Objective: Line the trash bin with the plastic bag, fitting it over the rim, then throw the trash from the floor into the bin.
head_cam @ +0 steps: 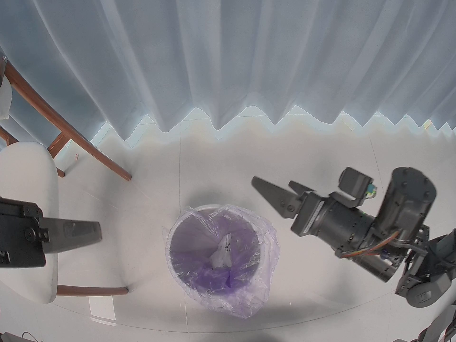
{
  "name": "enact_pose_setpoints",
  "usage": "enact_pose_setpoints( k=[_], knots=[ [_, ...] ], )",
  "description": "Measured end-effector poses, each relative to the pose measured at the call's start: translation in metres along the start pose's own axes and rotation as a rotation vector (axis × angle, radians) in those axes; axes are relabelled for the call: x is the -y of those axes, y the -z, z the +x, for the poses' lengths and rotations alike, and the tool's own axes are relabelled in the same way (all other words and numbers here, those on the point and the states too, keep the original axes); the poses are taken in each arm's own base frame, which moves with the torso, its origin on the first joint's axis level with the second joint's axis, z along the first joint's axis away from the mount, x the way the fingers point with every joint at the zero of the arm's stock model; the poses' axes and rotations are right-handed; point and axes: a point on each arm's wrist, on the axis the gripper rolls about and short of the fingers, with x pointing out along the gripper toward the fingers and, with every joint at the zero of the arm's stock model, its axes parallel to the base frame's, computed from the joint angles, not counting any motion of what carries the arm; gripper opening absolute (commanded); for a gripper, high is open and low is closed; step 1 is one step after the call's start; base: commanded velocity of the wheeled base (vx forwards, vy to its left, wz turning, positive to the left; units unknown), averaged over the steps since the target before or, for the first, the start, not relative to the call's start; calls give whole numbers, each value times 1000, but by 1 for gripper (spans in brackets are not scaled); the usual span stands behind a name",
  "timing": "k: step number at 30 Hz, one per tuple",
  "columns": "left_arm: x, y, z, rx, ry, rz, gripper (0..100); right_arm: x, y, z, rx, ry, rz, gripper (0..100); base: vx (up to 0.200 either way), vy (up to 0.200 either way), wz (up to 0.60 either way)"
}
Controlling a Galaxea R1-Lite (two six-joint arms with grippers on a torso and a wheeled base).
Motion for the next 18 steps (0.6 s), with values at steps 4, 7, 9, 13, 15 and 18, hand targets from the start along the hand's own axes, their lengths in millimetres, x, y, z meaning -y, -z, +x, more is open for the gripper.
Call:
enact_pose_setpoints(
  k=[4,7,9,13,15,18],
  knots=[
    [6,-4,-1,28,-4,-38,100,-2,-13,-24,39,-15,7,100,-200,0,0],
    [13,-5,-3,40,1,-20,100,0,-18,-40,53,-17,8,100,-200,0,0],
    [18,-4,-4,44,5,-9,100,1,-23,-50,74,-19,10,100,-200,0,0],
    [27,-2,-6,45,7,-3,100,5,-31,-65,107,-12,13,100,-200,100,0],
    [30,0,-8,34,-1,-20,100,7,-33,-72,119,-7,13,100,-200,200,0],
    [33,6,-11,-2,-22,-65,100,8,-35,-80,134,-8,14,100,-200,200,0]
  ],
)
